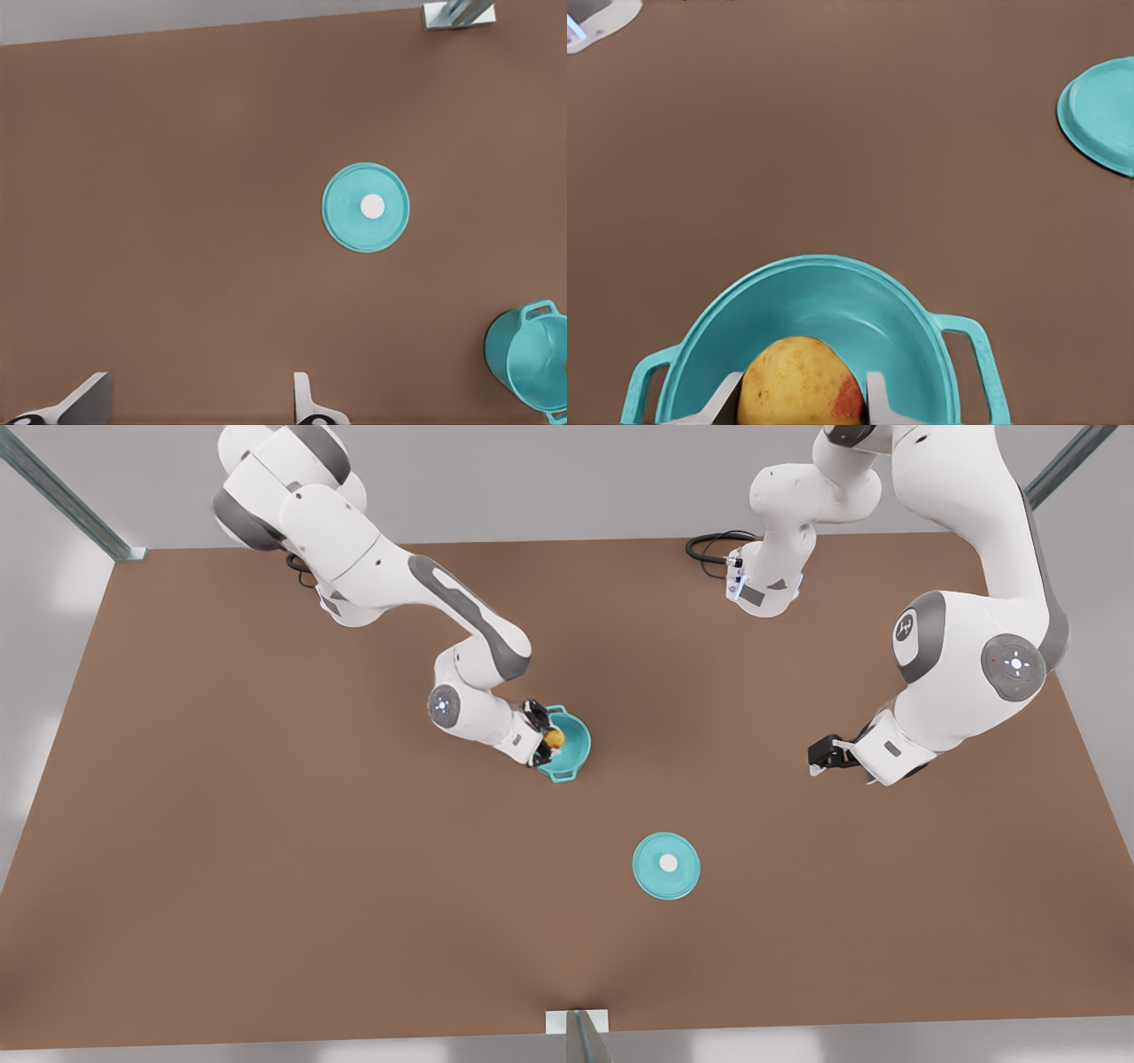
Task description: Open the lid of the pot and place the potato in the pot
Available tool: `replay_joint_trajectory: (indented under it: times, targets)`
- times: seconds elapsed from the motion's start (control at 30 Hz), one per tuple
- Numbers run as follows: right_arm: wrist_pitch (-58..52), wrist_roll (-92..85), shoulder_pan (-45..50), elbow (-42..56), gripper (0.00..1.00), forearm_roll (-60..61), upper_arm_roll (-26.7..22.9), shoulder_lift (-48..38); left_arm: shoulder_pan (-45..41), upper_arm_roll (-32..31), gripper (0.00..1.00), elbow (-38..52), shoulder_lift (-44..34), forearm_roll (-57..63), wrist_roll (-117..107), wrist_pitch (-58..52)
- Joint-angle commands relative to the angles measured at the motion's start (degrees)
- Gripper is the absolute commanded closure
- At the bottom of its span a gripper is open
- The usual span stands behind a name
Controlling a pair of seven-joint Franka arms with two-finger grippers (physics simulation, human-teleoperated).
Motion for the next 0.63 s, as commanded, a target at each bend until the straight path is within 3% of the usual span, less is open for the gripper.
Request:
replay_joint_trajectory:
  times: [0.0,0.1,0.13,0.17,0.27,0.33,0.4,0.43,0.5,0.53,0.6]
  targets:
    - [2.3,1.7,1.1,1.1,0.49,0.8,-0.4,0.6,0.0,-0.1,0.00,0.0,-0.2,0.4,0.2,-0.4]
    - [3.1,1.8,2.1,1.5,0.47,1.0,-0.4,1.3,0.0,-0.1,0.00,-0.1,0.0,0.4,0.1,-0.4]
    - [3.2,1.8,2.1,1.5,0.15,1.1,-0.4,1.3,0.0,-0.1,0.00,-0.2,0.0,0.5,0.1,-0.3]
    - [3.2,1.7,2.1,1.5,0.00,1.0,-0.5,1.3,0.0,-0.1,0.00,-0.1,0.1,0.6,0.1,-0.2]
    - [3.0,1.6,1.8,1.0,0.00,1.1,-1.3,-0.6,0.0,-0.1,0.00,-0.2,0.1,0.6,0.1,-0.3]
    - [-2.4,1.1,1.8,-1.5,0.00,0.3,-9.7,-9.4,0.0,-0.1,0.00,-0.2,0.0,0.6,0.1,-0.3]
    - [-14.4,2.5,1.8,-1.2,0.00,-5.2,-25.0,-17.8,0.0,-0.1,0.00,-0.2,0.0,0.6,0.1,-0.3]
    - [-28.9,16.8,1.7,1.4,0.00,-13.8,-34.2,-19.9,0.0,-0.1,0.00,-0.3,0.1,0.6,0.1,-0.3]
    - [-53.7,43.0,1.7,14.0,0.00,-24.5,-45.1,-19.8,0.0,-0.1,0.00,-0.3,0.1,0.6,0.1,-0.3]
    - [-60.0,48.5,1.7,16.8,0.00,-24.1,-48.4,-19.8,0.0,-0.1,0.00,-0.3,0.1,0.6,0.1,-0.3]
    - [-67.0,64.6,1.7,17.1,0.00,-24.8,-50.4,-20.5,0.0,-0.1,0.00,-0.4,0.1,0.6,0.1,-0.3]
